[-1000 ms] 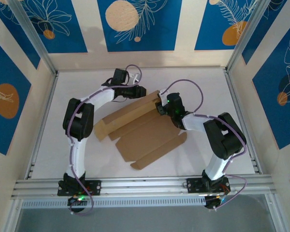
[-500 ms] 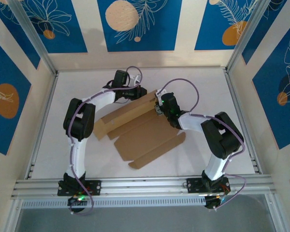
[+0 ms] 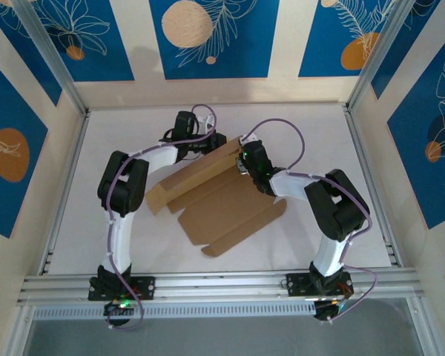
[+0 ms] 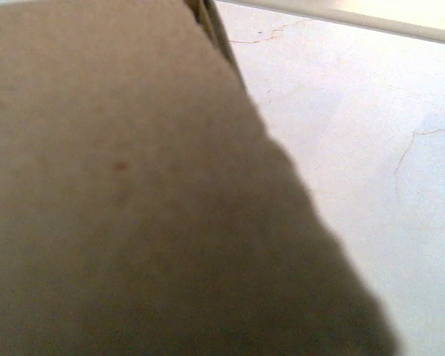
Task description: Fold the paper box
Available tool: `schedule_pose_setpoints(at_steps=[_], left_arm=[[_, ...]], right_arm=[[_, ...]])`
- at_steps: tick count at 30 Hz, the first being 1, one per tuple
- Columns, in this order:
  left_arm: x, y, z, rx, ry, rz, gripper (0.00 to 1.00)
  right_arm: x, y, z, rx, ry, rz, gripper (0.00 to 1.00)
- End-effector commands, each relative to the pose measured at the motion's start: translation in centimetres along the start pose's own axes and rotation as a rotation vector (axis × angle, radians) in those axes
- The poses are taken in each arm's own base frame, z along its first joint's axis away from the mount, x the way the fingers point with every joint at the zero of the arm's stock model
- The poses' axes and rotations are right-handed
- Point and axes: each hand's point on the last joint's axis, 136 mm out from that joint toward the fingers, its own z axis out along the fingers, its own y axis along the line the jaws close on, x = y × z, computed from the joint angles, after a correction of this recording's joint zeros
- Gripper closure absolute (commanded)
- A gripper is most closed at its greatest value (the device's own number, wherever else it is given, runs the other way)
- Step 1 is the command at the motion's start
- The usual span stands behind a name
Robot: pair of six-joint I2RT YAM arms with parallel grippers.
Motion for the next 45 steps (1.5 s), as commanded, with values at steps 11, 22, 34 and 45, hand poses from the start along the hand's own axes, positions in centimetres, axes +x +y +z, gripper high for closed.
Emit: schedule_pose_setpoints(at_steps=[11,22,34,45], left_arm=[[-4.3,-1.1,-6.1,-0.351,-0.048,0.269,0.78],[-6.2,-5.4,-15.4,-0.646,-0.23,0.334,0.66],[3.9,-7.7,-22.7,-0.605,-0.308,0.034,0.66],[9.8,-8.5,-24.6,-0.534,-0.273,-0.27,0.41]], right_arm=[[-2.0,-3.2,-4.7,-0.071,-0.124,0.15,0.37],[-3.9,-4.7,-10.5,-0.08,-0.182,0.164,0.4],[-11.5,-3.2,-15.4,-0.13,-0.031,0.185,0.57],[-8.5,2.1,-11.4,-0.297,0.319,0.2,0.46]])
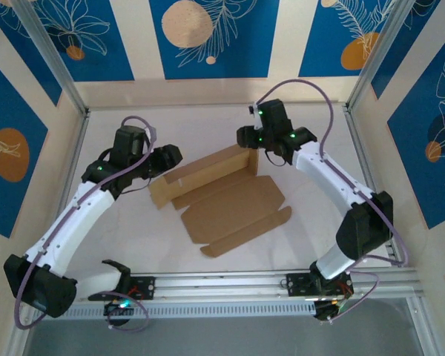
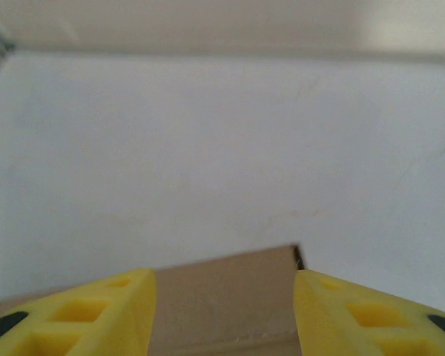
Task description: Fold the paper box
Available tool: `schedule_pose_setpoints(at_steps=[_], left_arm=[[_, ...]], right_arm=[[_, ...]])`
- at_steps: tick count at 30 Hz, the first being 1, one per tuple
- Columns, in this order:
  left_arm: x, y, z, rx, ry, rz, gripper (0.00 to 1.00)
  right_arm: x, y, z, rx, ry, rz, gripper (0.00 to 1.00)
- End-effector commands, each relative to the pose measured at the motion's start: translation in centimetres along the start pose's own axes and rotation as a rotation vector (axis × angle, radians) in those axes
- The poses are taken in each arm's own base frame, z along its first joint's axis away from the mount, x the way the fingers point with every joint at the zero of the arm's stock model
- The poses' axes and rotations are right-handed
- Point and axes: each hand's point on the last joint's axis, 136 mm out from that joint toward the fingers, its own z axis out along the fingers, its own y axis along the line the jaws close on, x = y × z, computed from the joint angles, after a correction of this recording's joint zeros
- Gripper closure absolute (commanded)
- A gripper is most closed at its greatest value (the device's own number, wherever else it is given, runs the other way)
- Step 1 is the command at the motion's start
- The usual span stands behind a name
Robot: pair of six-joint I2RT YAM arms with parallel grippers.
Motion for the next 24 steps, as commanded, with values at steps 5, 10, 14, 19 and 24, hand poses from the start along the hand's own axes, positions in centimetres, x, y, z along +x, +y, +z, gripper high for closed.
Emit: schedule_pose_setpoints(at_steps=[5,10,14,19,24], left_arm=[[3.5,2.3,0.1,-0.012,0.083,-0.177,0.38],[3.3,2.4,1.5,0.02,0.064,-0.179,0.39],[2.9,3.0,2.5,-0.005,0.053,-0.162,0.4],[1.9,2.8,2.9,-0.001,0.021,-0.111,0.4],[2.3,3.3,3.8,-0.01,0.04,-0.114,0.41]], right_arm=[[2.5,0.6,0.5,-0.031,0.14,0.028,0.46],[2.8,0.6,0.7,-0.045,0.146,0.031,0.48],[2.8,0.3,1.0,-0.036,0.153,0.039,0.48],[3.1,0.3,1.1,-0.041,0.161,0.032,0.5],[3.9,-0.2,1.6,-0.018,0.186,0.031,0.51]])
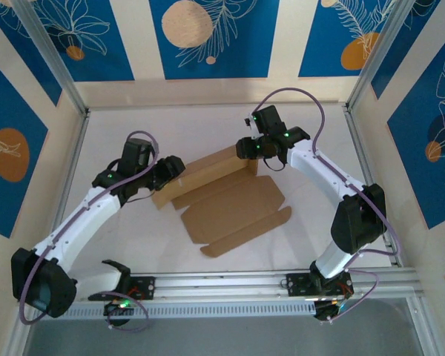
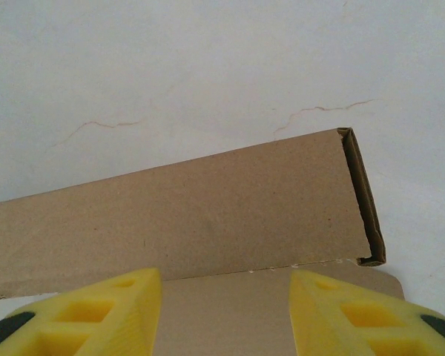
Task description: Fold the paper box
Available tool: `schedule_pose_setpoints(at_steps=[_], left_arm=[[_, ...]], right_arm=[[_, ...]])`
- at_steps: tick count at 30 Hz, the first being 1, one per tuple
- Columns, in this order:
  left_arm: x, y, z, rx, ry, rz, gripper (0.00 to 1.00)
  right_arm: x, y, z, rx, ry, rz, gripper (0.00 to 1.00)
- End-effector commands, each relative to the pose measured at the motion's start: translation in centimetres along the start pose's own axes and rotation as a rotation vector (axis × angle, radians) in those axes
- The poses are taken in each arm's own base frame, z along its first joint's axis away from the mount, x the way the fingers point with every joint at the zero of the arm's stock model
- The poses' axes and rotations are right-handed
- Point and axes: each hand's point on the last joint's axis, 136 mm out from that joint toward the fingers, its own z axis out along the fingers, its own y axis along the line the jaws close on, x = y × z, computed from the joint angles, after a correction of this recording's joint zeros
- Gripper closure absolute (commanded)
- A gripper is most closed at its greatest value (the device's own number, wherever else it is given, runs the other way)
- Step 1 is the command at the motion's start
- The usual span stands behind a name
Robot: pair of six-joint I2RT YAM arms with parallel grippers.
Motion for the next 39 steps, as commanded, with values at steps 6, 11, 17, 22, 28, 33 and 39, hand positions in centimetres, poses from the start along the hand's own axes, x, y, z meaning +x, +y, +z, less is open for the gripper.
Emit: schedule_pose_setpoints(at_steps=[6,11,17,22,28,33,39], left_arm=[[0.4,0.9,0.9,0.005,0.009,-0.005,0.41],[0.7,0.8,0.2,0.019,0.012,-0.014,0.41],[0.8,0.9,0.8,0.022,0.015,-0.031,0.41],[0.2,0.3,2.0,0.052,0.011,-0.052,0.41],[-0.2,-0.5,3.2,0.091,0.024,-0.088,0.46],[-0.1,-0.3,4.0,0.101,0.022,-0.1,0.53],[-0.4,-0.4,5.1,0.11,0.028,-0.105,0.59]], right_arm=[[0.7,-0.2,0.5,0.004,0.038,0.012,0.52],[1.1,-0.4,0.7,0.024,0.044,0.007,0.52],[1.4,-0.1,1.0,0.024,0.053,0.0,0.52],[1.7,0.2,1.2,0.03,0.065,-0.008,0.52],[2.0,0.1,1.2,0.033,0.075,-0.006,0.52],[2.6,0.1,1.5,0.027,0.088,0.002,0.53],[2.9,0.2,1.6,0.019,0.098,0.008,0.55]])
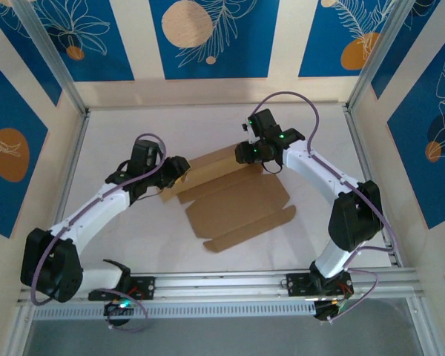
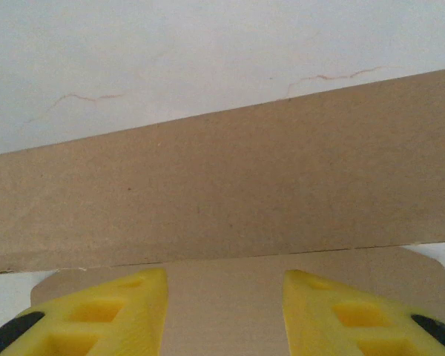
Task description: Fold the paper box
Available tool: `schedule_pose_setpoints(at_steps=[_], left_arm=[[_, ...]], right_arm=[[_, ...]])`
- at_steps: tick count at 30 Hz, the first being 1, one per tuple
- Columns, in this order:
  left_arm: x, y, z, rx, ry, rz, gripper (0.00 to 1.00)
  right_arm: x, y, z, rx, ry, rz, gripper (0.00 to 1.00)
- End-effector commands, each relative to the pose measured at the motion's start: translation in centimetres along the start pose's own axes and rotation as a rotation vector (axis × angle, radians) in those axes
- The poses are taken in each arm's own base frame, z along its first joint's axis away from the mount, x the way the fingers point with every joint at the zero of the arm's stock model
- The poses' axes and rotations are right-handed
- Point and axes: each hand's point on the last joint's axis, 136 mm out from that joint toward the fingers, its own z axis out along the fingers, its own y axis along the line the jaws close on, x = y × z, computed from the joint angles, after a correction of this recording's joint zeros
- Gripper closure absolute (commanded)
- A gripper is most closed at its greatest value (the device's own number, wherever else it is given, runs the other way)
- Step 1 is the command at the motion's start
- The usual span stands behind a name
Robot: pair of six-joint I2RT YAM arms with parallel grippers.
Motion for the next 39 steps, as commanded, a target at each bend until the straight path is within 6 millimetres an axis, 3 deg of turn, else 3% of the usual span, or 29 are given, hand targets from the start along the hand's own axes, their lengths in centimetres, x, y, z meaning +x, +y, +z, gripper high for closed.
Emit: schedule_pose_setpoints(at_steps=[1,4,9,13,21,25,30,39], left_arm=[[-0.2,-0.3,0.8,0.028,0.009,-0.007,0.59],[-0.3,-0.1,1.0,0.018,0.007,-0.007,0.59],[-0.4,0.3,0.9,0.0,0.0,0.002,0.59],[-0.3,0.3,1.1,0.001,0.006,0.002,0.59],[-0.3,0.7,1.6,-0.009,0.017,0.007,0.59],[-0.3,0.8,1.8,-0.013,0.018,0.012,0.59],[-0.3,1.0,2.4,-0.016,0.032,0.013,0.59],[-1.3,0.2,3.5,0.034,0.05,0.022,0.6]], right_arm=[[1.0,0.1,0.3,-0.006,0.039,0.016,0.55],[0.5,0.3,-0.8,-0.01,0.034,0.023,0.55],[-1.6,0.5,-4.4,-0.071,-0.016,0.048,0.53],[-3.1,-1.6,-5.3,-0.04,-0.046,0.095,0.48],[-4.6,-7.0,-2.6,0.142,-0.002,0.176,0.46],[-4.0,-7.7,-0.6,0.127,0.04,0.202,0.48],[-2.7,-8.3,1.4,0.072,0.088,0.276,0.58],[-0.8,-7.5,1.7,-0.071,0.101,0.406,0.64]])
